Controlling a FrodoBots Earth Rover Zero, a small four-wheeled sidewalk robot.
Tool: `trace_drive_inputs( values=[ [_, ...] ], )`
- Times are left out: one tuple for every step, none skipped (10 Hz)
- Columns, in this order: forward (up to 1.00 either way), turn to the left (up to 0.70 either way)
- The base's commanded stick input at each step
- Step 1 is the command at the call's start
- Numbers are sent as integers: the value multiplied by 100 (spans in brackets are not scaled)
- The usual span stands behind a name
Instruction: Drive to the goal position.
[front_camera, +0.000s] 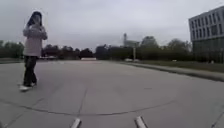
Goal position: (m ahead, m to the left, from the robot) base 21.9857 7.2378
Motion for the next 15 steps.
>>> trace_drive_inputs(
  values=[
    [100, 6],
    [100, 6],
    [100, 6],
    [100, 6],
    [100, 6],
    [100, 6],
    [100, 6],
    [100, 6],
    [100, 6],
    [100, 6],
    [100, 6],
    [100, 6],
    [100, 6],
    [100, 6],
    [100, 6]
  ],
)
